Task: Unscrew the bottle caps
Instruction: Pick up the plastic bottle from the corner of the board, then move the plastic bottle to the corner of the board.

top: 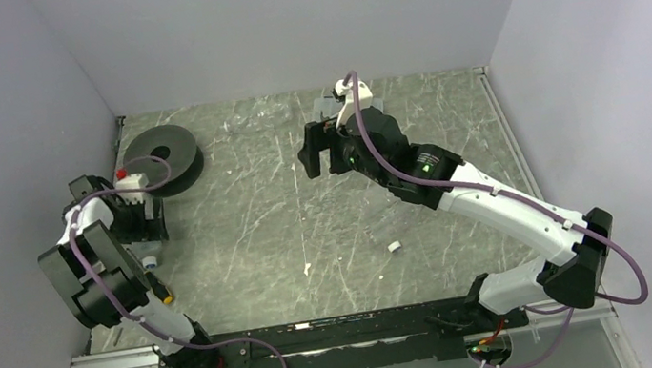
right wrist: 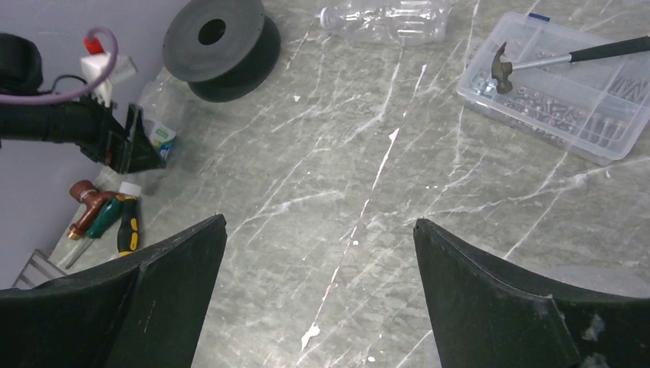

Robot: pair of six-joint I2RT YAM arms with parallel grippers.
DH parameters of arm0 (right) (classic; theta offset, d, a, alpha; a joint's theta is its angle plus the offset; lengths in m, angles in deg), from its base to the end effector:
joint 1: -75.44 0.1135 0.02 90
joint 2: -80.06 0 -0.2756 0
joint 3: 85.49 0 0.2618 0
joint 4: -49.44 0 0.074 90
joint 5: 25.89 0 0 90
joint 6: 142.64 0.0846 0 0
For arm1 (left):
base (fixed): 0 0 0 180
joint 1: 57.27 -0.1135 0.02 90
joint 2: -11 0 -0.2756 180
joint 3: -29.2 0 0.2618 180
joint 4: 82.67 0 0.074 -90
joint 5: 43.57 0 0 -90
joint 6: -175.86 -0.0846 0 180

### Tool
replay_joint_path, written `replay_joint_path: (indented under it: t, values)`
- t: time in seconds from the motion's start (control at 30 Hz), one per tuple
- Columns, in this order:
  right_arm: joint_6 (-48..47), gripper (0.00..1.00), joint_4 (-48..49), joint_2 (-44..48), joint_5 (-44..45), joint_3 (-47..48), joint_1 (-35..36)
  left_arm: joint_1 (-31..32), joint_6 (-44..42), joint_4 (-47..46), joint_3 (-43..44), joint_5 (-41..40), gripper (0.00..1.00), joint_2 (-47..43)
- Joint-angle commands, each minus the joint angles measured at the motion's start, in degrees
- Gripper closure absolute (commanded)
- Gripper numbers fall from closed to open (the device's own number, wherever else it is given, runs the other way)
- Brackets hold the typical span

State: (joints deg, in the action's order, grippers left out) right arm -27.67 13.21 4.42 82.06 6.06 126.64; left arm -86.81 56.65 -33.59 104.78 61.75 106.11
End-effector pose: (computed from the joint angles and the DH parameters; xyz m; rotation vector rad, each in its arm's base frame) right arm 0.2386 0.2551 0.3986 -0.2326 1.9389 0.5921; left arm 0.3138 0.1521 0.1556 0.0605 2.6872 -0.0660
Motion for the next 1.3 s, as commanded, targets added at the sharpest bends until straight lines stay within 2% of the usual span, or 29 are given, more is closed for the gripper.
replay_joint_path:
  t: [0.0,0.1,0.3,0.43,0.6,0.83,0.9,1.07,1.2,1.27]
  values:
    - [-0.4,0.05,2.8,1.4,1.1,0.6,0.2,1.1,-4.3,-0.8,-4.5,3.9,0.02,-0.7]
    - [-0.4,0.05,3.0,1.2,1.0,1.2,0.2,1.3,-5.8,0.9,-5.3,5.6,0.16,-2.3]
    - [-1.1,0.06,2.9,-0.3,1.0,2.3,0.1,2.4,-6.4,12.1,-2.8,17.8,0.49,-7.9]
    - [-2.5,0.05,4.1,-4.6,-1.0,4.6,-2.1,5.0,-4.6,18.1,-1.5,24.4,0.62,-12.0]
    - [-5.3,0.07,2.0,-20.0,-6.0,17.4,-7.8,8.5,0.2,21.5,1.0,29.7,0.67,-14.4]
    - [-10.8,0.08,-0.2,-51.4,-11.8,49.4,-14.6,9.7,2.7,28.2,8.0,33.3,0.67,-14.1]
    - [-12.2,0.08,3.8,-57.4,-13.0,52.6,-15.3,9.7,3.2,28.5,9.2,32.3,0.67,-14.4]
    - [-15.4,0.08,14.5,-64.3,-13.1,55.6,-16.0,9.7,3.9,29.1,11.6,31.8,0.66,-12.8]
    - [-17.9,0.09,19.1,-70.4,-12.1,60.7,-16.6,9.7,4.1,30.6,13.9,32.2,0.66,-10.5]
    - [-18.8,0.09,24.3,-72.2,-12.3,59.8,-17.0,9.7,4.5,30.9,14.6,32.4,0.65,-10.1]
